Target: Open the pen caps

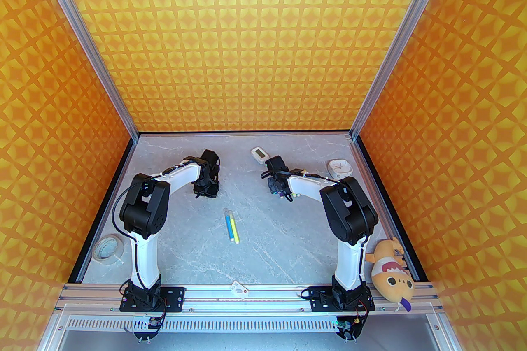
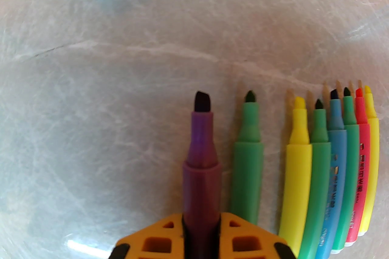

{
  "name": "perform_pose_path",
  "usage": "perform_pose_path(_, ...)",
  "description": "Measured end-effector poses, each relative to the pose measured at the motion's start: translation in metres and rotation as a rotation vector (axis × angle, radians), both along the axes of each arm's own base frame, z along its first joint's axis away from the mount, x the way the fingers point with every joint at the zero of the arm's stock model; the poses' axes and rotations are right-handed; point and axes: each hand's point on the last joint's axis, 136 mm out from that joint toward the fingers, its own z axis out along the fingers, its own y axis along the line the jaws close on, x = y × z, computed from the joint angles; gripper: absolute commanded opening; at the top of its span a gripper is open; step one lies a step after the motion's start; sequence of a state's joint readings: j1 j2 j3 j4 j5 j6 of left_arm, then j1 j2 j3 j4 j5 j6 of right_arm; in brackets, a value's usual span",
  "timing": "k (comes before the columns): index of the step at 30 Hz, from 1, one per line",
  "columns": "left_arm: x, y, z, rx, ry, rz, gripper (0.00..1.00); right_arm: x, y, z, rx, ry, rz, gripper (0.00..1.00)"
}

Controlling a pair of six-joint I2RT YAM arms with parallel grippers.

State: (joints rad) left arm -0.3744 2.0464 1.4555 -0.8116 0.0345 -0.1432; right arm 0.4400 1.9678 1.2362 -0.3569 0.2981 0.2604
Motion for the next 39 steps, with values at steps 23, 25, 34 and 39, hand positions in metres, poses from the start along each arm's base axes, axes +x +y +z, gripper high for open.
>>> perform_pose_path(23,0.001,-0.005,0.011,-0.011,-0.034,-0.016,0.33,-0.004,-0.001,-0.001,-0.002,0.028,0.017,0.34)
perform_pose_path(25,0.002,-0.007,0.023,-0.031,-0.065,-0.014,0.35,-0.005,0.000,0.001,0.005,0.028,0.024,0.35)
perform_pose_path(34,0.006,-0.017,0.086,-0.199,-0.245,-0.007,0.48,-0.017,0.011,0.036,0.059,0.001,0.093,0.42)
perform_pose_path(39,0.001,0.007,0.098,-0.288,-0.309,0.060,0.53,-0.038,0.032,0.065,0.098,-0.020,0.169,0.44)
